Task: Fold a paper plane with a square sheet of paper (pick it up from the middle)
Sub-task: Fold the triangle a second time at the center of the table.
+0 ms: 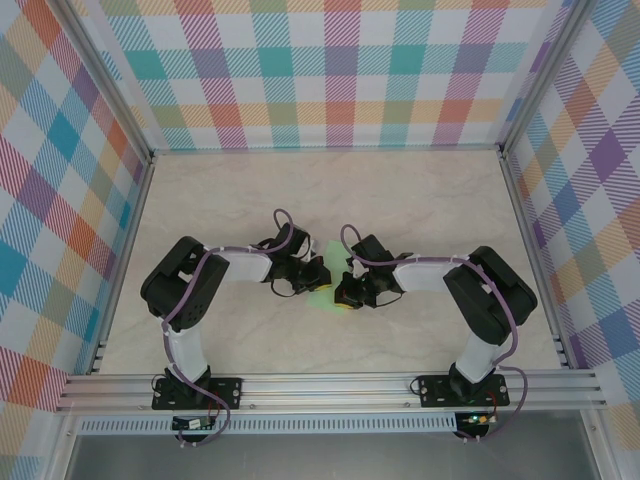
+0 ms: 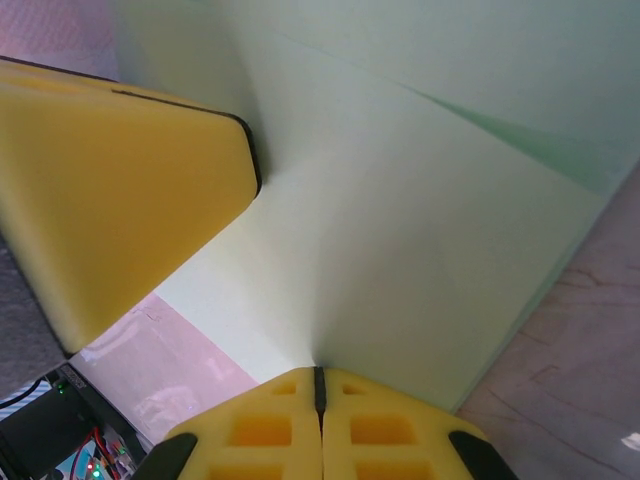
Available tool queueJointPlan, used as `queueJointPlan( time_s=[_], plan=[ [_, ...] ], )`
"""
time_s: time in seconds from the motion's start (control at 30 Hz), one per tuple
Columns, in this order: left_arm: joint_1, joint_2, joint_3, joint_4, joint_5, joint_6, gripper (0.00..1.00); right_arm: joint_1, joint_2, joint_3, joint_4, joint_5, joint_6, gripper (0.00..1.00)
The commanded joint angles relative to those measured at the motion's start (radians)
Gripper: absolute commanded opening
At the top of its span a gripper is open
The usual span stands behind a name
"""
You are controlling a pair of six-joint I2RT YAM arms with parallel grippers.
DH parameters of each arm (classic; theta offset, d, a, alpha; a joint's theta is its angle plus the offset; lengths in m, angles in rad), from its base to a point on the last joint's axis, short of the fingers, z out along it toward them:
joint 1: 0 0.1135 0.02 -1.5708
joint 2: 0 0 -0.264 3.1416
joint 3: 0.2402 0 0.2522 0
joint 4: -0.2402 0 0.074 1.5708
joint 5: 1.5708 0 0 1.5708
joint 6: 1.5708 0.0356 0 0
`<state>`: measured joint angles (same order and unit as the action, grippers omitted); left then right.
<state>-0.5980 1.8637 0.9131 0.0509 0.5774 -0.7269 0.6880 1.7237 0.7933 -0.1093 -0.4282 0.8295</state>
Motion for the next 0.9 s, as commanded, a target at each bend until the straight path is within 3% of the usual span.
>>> queueJointPlan(
  time_s=[0.0,0.6,0.87],
  plan=[
    [0.021,0.031,0.001,-0.040,-0.068,0.034,0.02,0.001,0.047,-0.019,-0.106,0.062,-0.017,0.05],
    [0.142,0.051,0.100,-0.160,-0.103,0.089,0.02,0.001,0.059,-0.012,-0.117,0.055,-0.037,0.05],
    [0.168,-0.013,0.145,-0.236,-0.084,0.129,0.02,0.000,0.058,0.011,-0.112,0.040,-0.041,0.06]
  ],
)
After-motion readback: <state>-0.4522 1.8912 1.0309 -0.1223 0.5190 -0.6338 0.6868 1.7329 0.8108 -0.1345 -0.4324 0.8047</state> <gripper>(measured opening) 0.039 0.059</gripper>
